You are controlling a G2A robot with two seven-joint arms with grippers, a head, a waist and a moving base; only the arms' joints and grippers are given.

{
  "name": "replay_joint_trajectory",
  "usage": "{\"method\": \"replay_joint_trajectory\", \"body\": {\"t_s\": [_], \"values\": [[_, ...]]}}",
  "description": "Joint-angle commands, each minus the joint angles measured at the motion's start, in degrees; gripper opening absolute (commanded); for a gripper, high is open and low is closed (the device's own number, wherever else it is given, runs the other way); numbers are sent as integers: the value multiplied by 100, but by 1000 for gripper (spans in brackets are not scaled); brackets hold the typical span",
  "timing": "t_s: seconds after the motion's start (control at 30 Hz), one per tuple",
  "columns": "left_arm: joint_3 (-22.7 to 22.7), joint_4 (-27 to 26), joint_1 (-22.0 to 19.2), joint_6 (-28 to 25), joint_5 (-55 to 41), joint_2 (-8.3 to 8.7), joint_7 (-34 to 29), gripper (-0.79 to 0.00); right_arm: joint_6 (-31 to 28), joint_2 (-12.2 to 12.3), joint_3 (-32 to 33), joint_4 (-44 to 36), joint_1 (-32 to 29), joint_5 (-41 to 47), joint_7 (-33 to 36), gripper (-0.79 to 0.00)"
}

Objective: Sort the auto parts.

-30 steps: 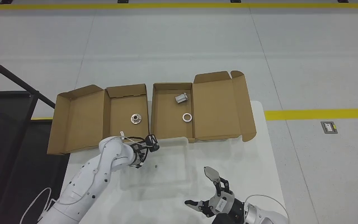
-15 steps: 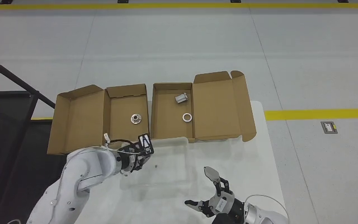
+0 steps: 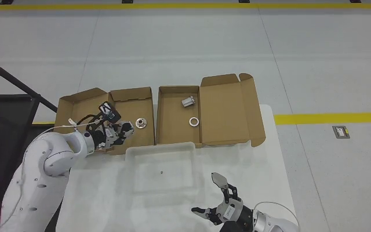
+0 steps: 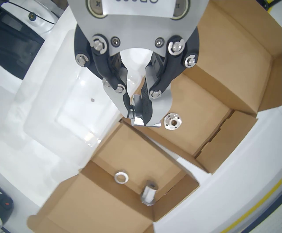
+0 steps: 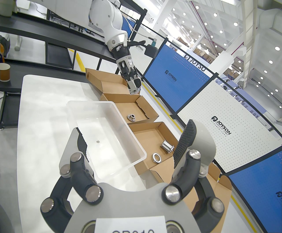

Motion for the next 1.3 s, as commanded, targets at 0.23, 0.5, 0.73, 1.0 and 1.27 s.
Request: {"method": "replay_joint_trajectory", "body": {"t_s": [0.23,0.5,0.73,1.0,1.27], "values": [[1382,2470,-1695,773,231,-411,98,-785,0,0,0,0,-1,0,0,0],[2401,3678,-2307,1282,840,-846,565,-785,0,0,0,0,-1,0,0,0],[2607,4534,-2662,649,495,-1058,918,-785,0,0,0,0,-1,0,0,0],[2818,5083,-2895,489,532,-1239,1020,-280,0,0,0,0,-1,0,0,0],[2858,5353,-3020,302,533,-1316,1242,-83,0,0,0,0,-1,0,0,0]]}}
